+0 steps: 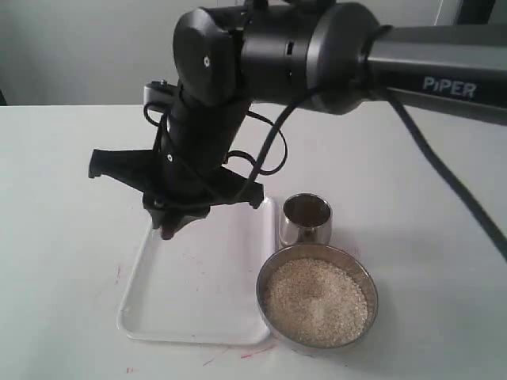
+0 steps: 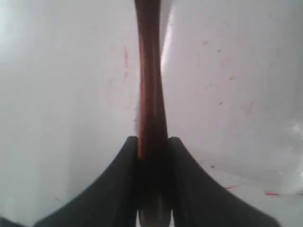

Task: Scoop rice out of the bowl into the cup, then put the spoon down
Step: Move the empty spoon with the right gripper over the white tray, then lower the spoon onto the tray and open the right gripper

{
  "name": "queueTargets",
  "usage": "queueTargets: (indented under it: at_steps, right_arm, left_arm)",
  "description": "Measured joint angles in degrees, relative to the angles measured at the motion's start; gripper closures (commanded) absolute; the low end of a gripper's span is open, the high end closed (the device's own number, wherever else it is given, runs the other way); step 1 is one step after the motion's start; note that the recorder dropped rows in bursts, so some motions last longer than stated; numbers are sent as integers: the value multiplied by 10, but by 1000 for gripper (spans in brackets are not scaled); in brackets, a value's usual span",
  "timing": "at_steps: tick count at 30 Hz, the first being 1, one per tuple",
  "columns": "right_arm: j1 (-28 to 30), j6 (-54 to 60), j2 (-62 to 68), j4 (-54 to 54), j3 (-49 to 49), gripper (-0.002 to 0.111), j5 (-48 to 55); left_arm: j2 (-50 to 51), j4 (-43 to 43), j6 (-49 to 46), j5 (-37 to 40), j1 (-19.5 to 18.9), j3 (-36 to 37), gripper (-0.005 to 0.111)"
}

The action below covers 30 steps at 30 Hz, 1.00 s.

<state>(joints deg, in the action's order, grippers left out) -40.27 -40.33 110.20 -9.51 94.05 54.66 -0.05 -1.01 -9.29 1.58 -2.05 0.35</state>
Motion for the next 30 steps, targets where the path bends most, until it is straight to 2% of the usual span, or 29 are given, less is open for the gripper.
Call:
queueTargets:
  at_steps: [3, 5, 12, 30]
  right_arm:
    - [-14, -93, 23, 122, 0, 108, 37]
    - [-21, -116, 40, 153, 0, 108, 47]
    - [-36, -122, 105, 138, 0, 108, 50]
    - [-36, -115, 107, 150, 0, 108, 41]
  left_arm:
    - [0, 0, 0, 0, 0, 0, 92]
    - [0, 0, 0, 0, 0, 0, 92]
    - [0, 0, 0, 0, 0, 0, 92]
    - [0, 0, 0, 0, 0, 0, 92]
